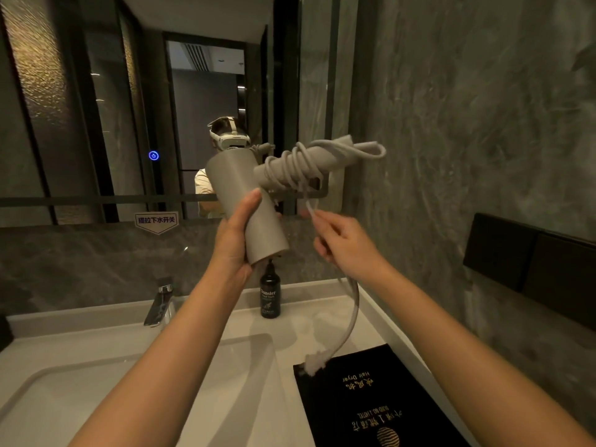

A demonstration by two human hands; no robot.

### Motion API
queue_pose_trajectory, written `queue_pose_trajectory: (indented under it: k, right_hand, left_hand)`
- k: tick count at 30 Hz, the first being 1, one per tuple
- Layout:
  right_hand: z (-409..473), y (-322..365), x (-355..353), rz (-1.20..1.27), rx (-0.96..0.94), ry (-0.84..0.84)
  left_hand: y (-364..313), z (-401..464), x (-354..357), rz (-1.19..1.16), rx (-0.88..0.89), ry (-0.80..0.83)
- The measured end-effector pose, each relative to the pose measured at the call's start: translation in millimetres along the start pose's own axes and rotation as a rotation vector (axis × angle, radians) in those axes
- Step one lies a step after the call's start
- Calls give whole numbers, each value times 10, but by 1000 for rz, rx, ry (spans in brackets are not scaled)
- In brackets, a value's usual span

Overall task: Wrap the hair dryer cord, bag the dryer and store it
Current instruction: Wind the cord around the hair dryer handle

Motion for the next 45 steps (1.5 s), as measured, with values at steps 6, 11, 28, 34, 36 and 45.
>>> queue_pose_trajectory:
  k: [6, 11, 28, 34, 36, 45]
  right_hand:
    - [-102, -27, -79, -390, -98, 152]
    - [-32, 110, -283, -567, -233, 187]
    - [293, 70, -382, -127, -169, 80]
    - [51, -255, -40, -71, 297, 55]
    - [-80, -246, 37, -96, 287, -4]
    - [-439, -269, -57, 12, 234, 121]
  left_hand:
    - [-57, 144, -118, 474, 446, -283]
    - [-29, 189, -276, 872, 657, -241]
    - [-22, -87, -244, 605, 53, 534]
    - [173, -126, -116, 300, 3, 361]
    - [220, -116, -112, 266, 15, 277]
    - [12, 104, -249, 431, 346, -134]
Point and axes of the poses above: each hand's wrist, its own z-axis towards the middle knuckle, its own x-axis out of the palm, y = z × x, the point moved 2 cm from there along z, towards the middle knuckle, and after that the axes turned 14 degrees about -y, right-handed, at the moved point
